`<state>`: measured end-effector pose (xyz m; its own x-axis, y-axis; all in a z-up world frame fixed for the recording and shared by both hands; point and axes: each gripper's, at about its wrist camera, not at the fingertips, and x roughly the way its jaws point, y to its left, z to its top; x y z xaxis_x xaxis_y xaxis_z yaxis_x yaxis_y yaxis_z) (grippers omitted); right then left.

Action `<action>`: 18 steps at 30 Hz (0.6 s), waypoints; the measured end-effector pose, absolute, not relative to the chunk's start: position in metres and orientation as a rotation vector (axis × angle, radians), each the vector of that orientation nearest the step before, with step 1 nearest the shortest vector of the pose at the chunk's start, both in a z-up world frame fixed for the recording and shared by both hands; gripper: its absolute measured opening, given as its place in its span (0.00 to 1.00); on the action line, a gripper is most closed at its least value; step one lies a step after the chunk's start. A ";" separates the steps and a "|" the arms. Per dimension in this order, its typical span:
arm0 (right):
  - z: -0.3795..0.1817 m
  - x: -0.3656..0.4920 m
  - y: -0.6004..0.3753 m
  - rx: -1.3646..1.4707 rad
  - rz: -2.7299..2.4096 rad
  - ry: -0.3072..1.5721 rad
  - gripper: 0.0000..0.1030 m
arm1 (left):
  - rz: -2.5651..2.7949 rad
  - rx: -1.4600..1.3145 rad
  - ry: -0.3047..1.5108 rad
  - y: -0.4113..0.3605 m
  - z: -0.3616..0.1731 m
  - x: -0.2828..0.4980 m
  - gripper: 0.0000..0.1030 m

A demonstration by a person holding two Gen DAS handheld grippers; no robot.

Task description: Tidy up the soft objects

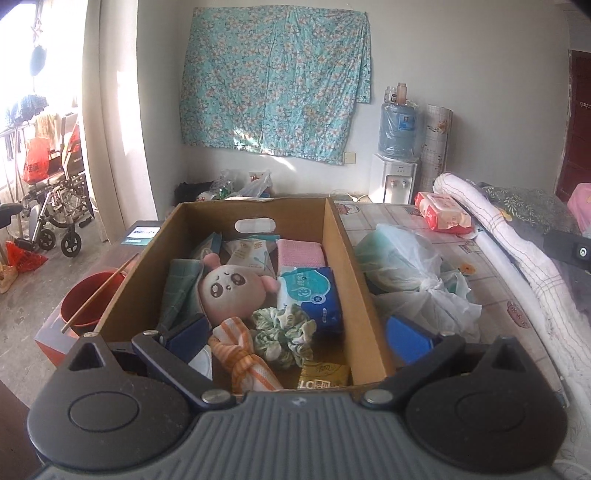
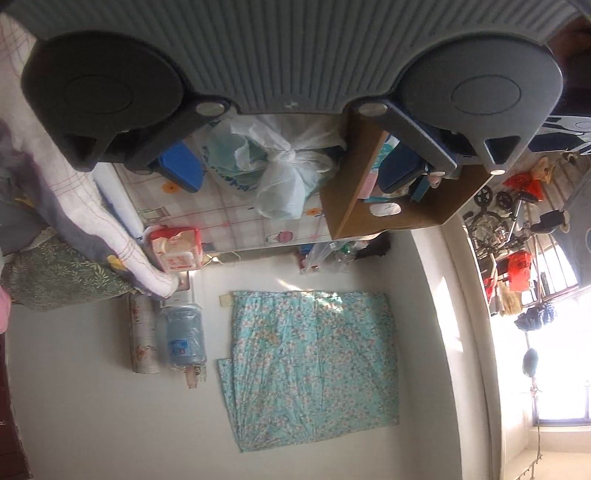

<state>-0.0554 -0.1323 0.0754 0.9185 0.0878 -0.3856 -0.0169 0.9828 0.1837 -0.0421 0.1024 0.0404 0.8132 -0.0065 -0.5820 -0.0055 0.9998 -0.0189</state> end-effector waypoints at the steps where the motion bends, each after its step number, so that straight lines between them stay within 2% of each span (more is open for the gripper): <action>1: 0.075 -0.059 -0.138 0.188 0.014 0.386 0.99 | -0.011 -0.041 0.647 0.101 0.039 -0.038 1.00; 3: 0.066 -0.061 -0.148 0.212 -0.019 0.390 0.99 | -0.022 -0.094 0.696 0.100 0.034 -0.031 1.00; 9: 0.036 -0.034 -0.137 0.223 0.087 0.619 0.99 | 0.021 -0.128 0.808 0.096 0.023 -0.020 1.00; 18: 0.011 -0.006 -0.104 0.239 0.201 0.821 0.99 | 0.075 -0.067 0.859 0.086 0.020 -0.023 1.00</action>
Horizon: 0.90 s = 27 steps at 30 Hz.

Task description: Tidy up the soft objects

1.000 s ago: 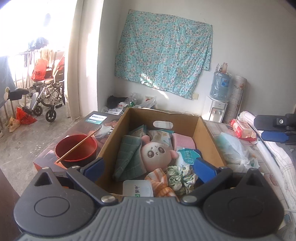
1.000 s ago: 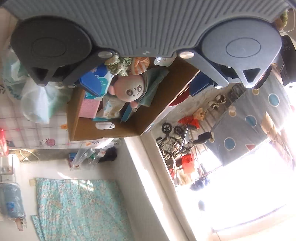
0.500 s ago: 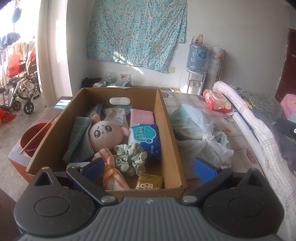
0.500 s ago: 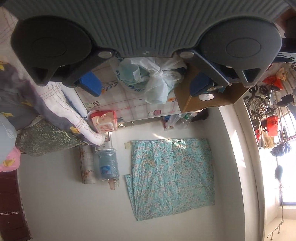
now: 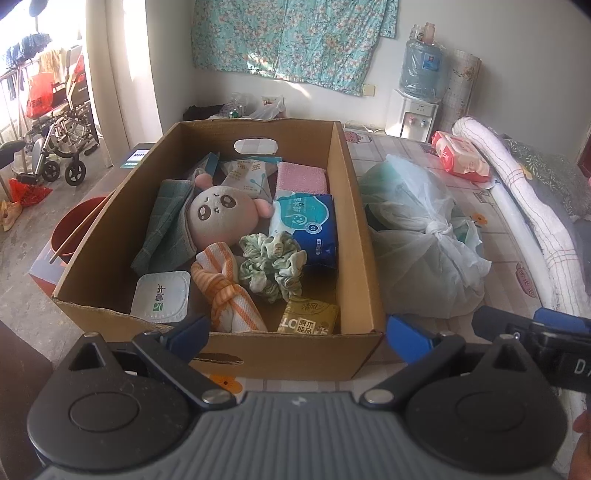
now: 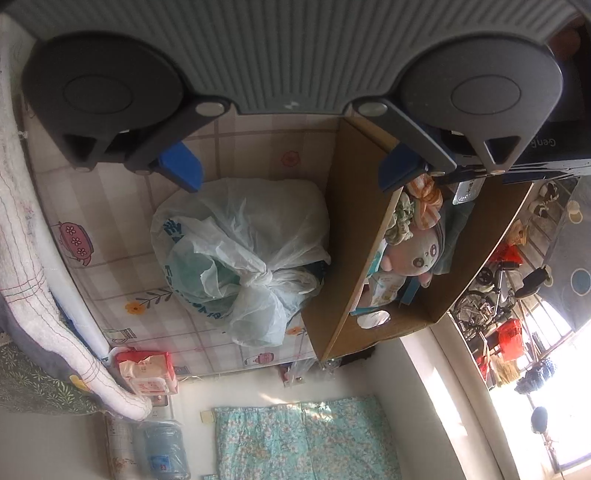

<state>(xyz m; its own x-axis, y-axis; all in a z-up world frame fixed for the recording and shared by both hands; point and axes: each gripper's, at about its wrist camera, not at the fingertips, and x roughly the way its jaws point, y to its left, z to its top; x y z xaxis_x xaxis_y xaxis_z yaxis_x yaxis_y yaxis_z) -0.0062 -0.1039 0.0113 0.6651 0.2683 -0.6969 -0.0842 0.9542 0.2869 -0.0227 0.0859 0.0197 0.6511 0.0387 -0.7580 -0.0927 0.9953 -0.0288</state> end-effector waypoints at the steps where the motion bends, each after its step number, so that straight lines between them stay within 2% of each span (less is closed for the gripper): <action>1: 0.011 -0.005 -0.101 0.230 0.210 0.828 0.99 | 0.077 -0.058 0.858 0.085 0.020 -0.023 1.00; 27: 0.007 0.006 -0.082 0.115 0.195 0.874 0.99 | 0.119 -0.036 0.904 0.094 0.010 -0.021 1.00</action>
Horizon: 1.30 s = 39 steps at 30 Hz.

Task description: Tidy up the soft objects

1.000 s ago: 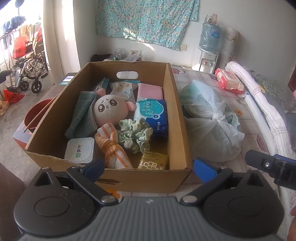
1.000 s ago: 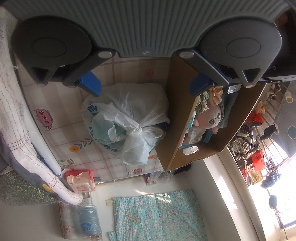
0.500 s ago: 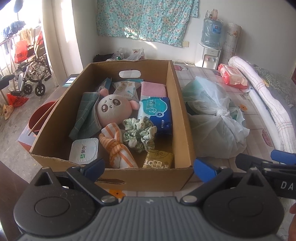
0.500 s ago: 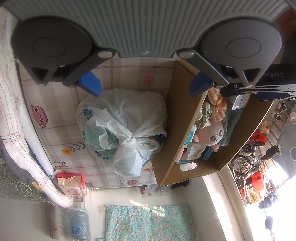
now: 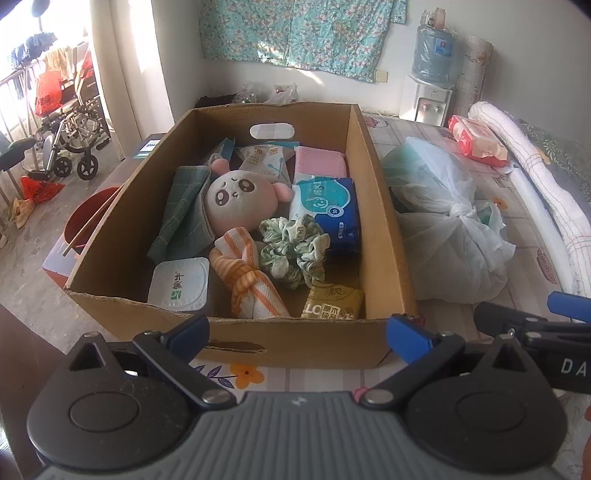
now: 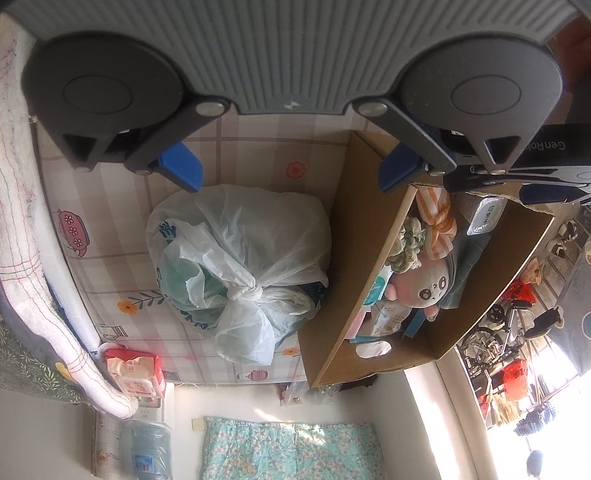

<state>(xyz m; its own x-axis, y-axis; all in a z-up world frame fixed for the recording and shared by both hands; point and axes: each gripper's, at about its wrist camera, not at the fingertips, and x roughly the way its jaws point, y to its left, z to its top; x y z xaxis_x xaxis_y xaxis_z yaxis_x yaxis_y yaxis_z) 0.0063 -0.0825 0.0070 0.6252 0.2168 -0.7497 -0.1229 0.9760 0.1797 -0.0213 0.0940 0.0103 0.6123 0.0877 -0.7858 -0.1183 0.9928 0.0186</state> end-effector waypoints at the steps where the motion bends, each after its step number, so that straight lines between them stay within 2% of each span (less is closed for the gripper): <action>1: 0.007 0.007 -0.082 0.114 0.197 0.877 0.99 | 0.120 -0.036 0.905 0.094 0.010 -0.021 1.00; 39: -0.003 0.012 -0.076 0.117 0.204 0.934 0.99 | 0.128 -0.052 0.953 0.101 0.001 -0.021 0.98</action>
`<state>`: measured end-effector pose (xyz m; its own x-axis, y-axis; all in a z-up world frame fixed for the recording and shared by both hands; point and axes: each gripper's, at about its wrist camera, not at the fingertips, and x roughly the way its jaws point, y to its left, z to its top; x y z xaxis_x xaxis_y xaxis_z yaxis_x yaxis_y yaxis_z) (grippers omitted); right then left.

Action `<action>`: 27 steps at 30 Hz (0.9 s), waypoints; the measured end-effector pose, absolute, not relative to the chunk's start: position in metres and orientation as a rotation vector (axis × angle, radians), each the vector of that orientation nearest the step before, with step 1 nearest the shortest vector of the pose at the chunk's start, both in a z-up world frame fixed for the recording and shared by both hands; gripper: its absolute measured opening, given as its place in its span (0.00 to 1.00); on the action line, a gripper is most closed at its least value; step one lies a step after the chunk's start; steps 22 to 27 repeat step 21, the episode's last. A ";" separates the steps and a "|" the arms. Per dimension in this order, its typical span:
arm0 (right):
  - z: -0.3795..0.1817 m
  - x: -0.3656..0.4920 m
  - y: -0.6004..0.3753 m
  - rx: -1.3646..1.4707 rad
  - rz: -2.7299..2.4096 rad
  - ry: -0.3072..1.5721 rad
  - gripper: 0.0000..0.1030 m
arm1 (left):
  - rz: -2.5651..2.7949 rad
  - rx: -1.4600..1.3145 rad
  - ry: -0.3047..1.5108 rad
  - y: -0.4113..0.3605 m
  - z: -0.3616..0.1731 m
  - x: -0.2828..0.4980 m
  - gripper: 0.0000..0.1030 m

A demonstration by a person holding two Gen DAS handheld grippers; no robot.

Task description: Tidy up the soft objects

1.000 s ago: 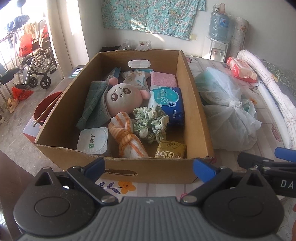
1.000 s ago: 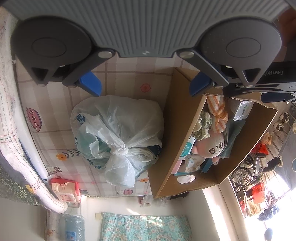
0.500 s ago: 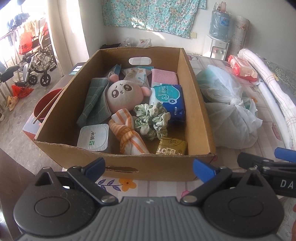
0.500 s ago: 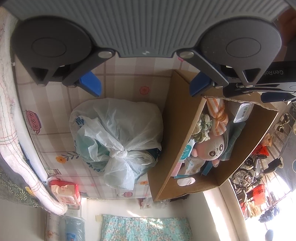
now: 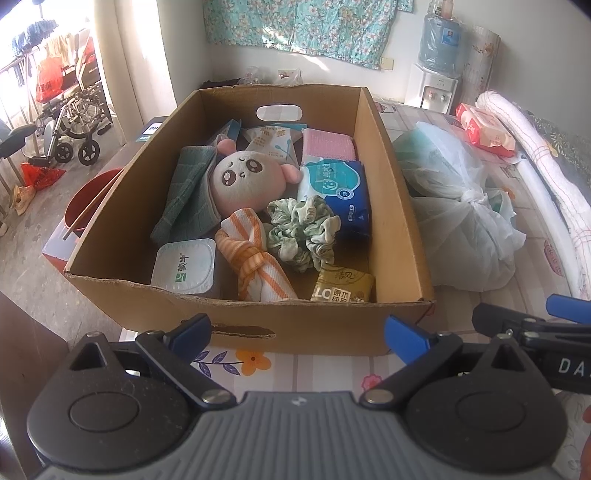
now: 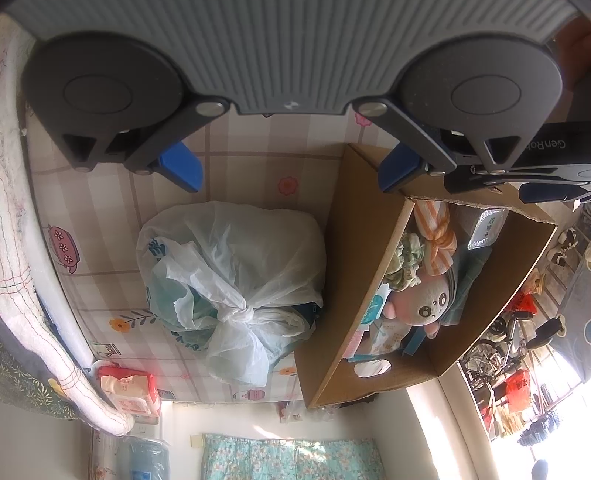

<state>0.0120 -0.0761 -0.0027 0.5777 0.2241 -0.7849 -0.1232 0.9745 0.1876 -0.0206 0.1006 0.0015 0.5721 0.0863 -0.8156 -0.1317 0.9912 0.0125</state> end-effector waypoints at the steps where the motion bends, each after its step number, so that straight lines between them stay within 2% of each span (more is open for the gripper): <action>1: -0.003 0.012 -0.076 0.117 0.204 0.935 0.99 | 0.128 -0.052 0.954 0.101 0.001 -0.021 0.98; 27: -0.005 0.014 -0.074 0.113 0.208 0.944 0.99 | 0.131 -0.062 0.965 0.103 -0.002 -0.021 0.98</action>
